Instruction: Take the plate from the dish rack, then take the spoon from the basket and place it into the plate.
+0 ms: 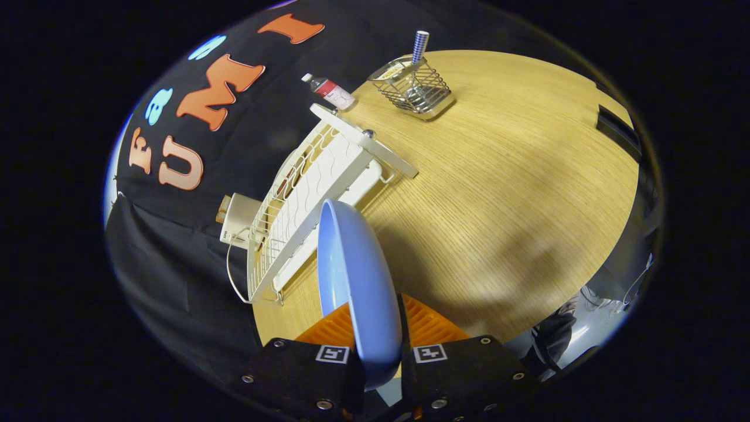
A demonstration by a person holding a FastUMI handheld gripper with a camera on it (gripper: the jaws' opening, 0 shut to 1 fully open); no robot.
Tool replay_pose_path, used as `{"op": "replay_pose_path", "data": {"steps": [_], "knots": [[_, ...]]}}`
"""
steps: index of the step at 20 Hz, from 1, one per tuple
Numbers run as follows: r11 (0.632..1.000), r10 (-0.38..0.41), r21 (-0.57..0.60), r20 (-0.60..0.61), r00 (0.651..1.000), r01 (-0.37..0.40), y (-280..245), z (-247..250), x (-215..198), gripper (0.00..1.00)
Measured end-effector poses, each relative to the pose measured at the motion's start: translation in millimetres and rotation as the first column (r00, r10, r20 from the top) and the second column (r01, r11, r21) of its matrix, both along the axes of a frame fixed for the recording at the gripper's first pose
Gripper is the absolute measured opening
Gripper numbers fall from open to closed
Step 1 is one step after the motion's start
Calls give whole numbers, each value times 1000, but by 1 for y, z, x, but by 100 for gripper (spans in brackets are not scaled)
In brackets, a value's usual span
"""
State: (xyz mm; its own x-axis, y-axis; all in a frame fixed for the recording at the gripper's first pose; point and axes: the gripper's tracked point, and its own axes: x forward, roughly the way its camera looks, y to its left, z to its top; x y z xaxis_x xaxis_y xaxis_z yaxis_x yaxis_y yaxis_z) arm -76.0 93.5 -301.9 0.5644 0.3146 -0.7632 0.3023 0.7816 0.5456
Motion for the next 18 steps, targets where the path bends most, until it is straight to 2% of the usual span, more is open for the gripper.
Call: {"op": "replay_pose_path", "data": {"steps": [2, 3, 6, 10, 15, 18], "knots": [[1000, -2, -21, -15, 1000, 2, -6, -6, -3, 30], [1000, -6, -19, -26, 1000, 6, -9, -8, -3, 36], [997, -16, -72, -33, 999, 14, -30, -10, -4, 37], [994, -24, -104, -11, 1000, 22, -55, 0, 10, 57], [971, 3, -238, 103, 995, 22, -98, 31, 52, 81], [938, 43, -344, 202, 978, 30, -120, 61, 86, 87]]}}
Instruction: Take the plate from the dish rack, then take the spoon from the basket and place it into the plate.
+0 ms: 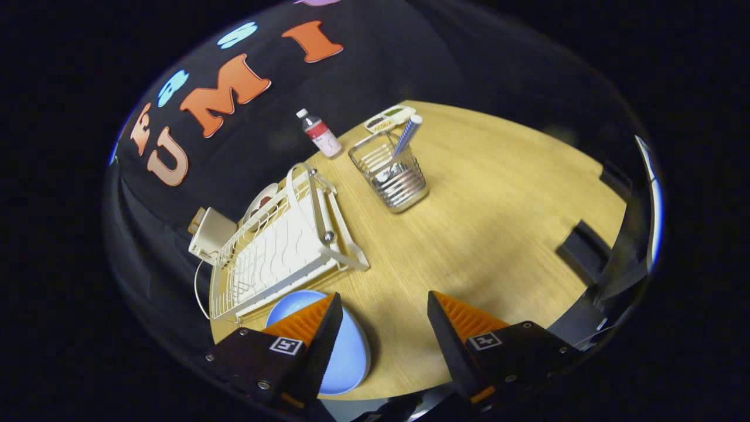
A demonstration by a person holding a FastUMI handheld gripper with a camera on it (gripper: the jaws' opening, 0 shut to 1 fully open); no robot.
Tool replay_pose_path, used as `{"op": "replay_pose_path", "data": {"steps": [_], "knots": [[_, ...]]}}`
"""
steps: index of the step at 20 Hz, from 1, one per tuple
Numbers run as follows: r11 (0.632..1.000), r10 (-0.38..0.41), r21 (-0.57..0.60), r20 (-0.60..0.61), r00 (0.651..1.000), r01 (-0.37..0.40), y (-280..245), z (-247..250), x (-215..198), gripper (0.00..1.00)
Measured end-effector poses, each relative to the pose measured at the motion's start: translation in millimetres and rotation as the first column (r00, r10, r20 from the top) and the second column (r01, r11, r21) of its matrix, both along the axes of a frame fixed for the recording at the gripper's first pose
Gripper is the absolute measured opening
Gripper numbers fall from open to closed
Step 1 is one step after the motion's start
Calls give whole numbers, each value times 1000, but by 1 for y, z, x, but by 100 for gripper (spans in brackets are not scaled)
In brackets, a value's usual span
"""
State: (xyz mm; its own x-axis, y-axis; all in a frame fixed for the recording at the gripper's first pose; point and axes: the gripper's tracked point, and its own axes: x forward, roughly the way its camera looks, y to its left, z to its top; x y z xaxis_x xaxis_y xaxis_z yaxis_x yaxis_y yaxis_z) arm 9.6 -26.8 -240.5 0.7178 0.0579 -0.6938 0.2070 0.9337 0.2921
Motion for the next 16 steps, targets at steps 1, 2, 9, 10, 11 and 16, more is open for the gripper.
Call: {"op": "replay_pose_path", "data": {"steps": [1, 2, 9, 10, 11, 16], "knots": [[999, 7, -32, 41, 999, -6, -6, 12, 12, 88], [998, 14, -64, 84, 996, -9, -14, 22, 25, 88], [968, 72, -249, 296, 952, 4, -69, 57, 97, 91], [965, 91, -263, 320, 943, -4, -72, 59, 107, 91], [962, 120, -271, 340, 933, -25, -71, 59, 116, 90], [935, 311, -306, 457, 833, -180, -62, 53, 152, 80]]}}
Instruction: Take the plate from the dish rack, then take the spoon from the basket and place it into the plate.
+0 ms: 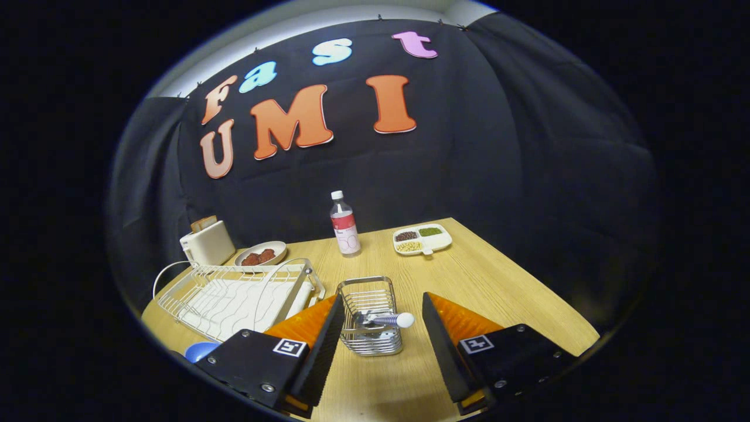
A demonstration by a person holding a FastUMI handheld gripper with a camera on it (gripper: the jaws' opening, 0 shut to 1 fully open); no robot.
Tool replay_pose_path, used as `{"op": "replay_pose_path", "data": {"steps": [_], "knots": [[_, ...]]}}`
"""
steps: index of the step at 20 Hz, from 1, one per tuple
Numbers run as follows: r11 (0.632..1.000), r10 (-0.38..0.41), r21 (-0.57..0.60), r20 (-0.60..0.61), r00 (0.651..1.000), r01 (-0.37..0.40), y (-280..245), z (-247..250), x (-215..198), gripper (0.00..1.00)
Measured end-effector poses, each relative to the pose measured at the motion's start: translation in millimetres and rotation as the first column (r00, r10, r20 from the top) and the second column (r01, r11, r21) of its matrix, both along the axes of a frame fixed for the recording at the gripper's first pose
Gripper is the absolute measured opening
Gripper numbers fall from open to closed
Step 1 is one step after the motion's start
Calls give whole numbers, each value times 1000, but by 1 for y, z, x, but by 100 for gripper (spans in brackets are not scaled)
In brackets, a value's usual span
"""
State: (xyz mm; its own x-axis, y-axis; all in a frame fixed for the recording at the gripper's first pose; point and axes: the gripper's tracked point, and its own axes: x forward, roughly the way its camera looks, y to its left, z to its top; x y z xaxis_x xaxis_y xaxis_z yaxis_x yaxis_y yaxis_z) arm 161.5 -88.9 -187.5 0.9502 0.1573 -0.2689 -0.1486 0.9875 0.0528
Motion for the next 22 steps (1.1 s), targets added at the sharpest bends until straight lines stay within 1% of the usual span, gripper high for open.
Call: {"op": "replay_pose_path", "data": {"steps": [2, 3, 5, 6, 7, 8, 9, 11, 13, 17, 22], "knots": [[998, 42, 41, 5, 999, -42, 0, -6, 4, 77], [996, 57, 66, 14, 998, -58, -2, -6, 4, 72], [992, 77, 100, 39, 996, -81, -4, -4, 7, 53], [990, 91, 101, 42, 995, -95, -3, -6, 8, 46], [992, 95, 84, 37, 995, -98, -3, -11, 13, 34], [989, 112, 88, 41, 993, -115, -1, -11, 15, 28], [987, 121, 105, 46, 992, -125, 6, -7, 12, 18], [991, 107, 72, 65, 992, -111, 2, -2, 14, 11], [991, 111, 60, 77, 991, -116, 5, 8, 10, 7], [995, 95, 25, 87, 992, -97, 11, 32, 4, 7], [999, 52, -7, 131, 990, -52, 22, 80, -24, 6]]}}
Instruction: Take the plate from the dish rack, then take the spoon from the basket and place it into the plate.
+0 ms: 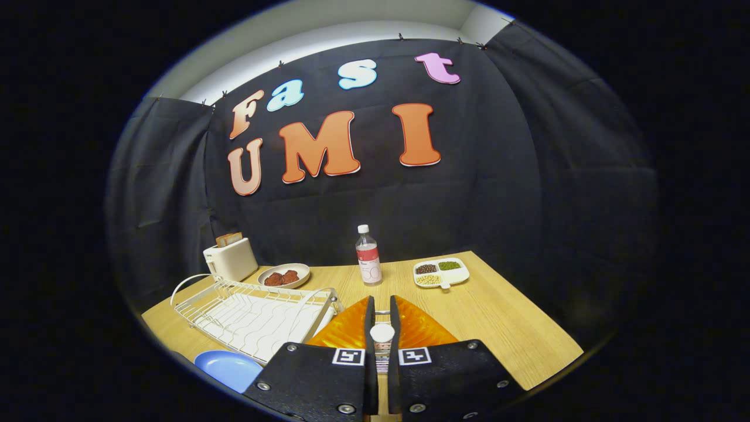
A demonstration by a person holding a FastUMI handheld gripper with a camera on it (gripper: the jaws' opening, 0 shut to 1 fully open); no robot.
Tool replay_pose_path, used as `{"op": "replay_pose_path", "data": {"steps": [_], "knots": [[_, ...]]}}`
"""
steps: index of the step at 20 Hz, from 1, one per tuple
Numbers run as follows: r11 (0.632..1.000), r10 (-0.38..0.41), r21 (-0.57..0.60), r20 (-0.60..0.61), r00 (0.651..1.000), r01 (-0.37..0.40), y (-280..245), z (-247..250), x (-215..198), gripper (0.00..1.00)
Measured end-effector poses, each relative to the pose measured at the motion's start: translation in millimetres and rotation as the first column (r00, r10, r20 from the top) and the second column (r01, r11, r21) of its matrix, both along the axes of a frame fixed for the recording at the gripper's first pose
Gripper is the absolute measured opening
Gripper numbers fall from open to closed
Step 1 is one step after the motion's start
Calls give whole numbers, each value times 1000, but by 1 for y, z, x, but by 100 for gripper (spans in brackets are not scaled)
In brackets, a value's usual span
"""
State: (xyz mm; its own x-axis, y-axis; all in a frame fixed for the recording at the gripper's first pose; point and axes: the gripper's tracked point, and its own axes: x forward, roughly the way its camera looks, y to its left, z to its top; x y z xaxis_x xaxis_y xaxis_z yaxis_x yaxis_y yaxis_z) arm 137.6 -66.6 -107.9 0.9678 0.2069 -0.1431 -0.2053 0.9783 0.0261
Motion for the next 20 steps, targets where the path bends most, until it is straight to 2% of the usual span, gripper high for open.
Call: {"op": "replay_pose_path", "data": {"steps": [5, 9, 15, 20], "knots": [[1000, -27, 14, 18, 999, 27, 40, 38, -49, 7], [1000, 10, 24, 4, 1000, -10, 92, 40, -90, 7], [997, 74, 16, -39, 997, -73, 152, 14, -136, 6], [992, 128, 5, -109, 986, -128, 184, -41, -156, 6]]}}
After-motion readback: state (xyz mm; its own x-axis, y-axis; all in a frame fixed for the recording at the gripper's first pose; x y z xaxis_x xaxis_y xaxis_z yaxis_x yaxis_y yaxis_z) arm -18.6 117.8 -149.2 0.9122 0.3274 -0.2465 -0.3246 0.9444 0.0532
